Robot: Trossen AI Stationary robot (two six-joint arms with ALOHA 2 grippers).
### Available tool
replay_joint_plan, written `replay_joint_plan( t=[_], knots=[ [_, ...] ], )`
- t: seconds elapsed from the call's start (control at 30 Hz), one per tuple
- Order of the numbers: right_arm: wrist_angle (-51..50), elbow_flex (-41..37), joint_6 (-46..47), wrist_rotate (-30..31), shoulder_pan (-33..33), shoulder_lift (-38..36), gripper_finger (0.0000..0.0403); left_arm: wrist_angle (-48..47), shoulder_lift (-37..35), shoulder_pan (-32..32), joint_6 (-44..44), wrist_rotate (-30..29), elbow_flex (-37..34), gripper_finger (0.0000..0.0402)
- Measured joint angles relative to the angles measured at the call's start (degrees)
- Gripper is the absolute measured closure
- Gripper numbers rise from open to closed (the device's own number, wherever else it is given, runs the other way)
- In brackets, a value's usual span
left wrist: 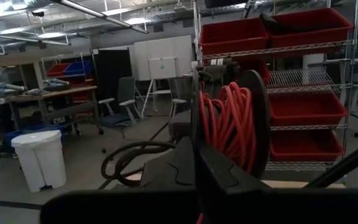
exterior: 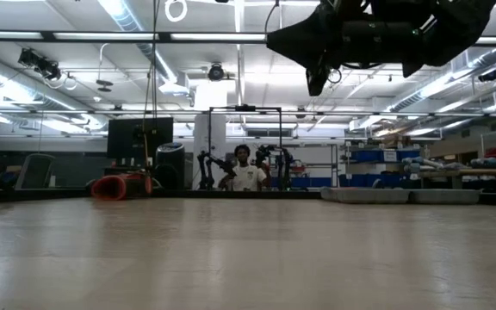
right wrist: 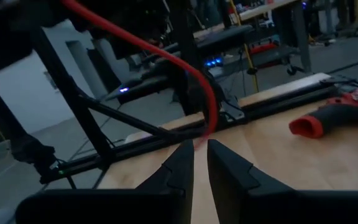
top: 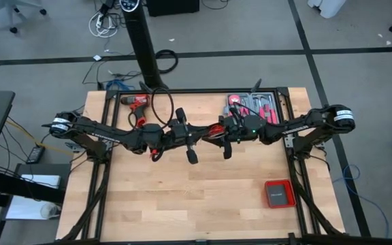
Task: Coil cords
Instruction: Coil the red wire on the black spool
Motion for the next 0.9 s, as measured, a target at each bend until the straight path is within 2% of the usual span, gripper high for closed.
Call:
replay_joint_plan(
  t=[0.3, 0.9],
  knots=[
    [2.09, 0.02, 0.43, -1.5, 0.02, -0.02, 0.0355, -0.11, 0.0, 0.0, 0.02, 0.03, 0.02, 0.0402],
    [2.93, 0.02, -0.69, 1.05, 0.52, -0.02, 0.0355, 0.47, 0.0, 0.02, 0.02, 0.04, 0.02, 0.0402]
  ],
)
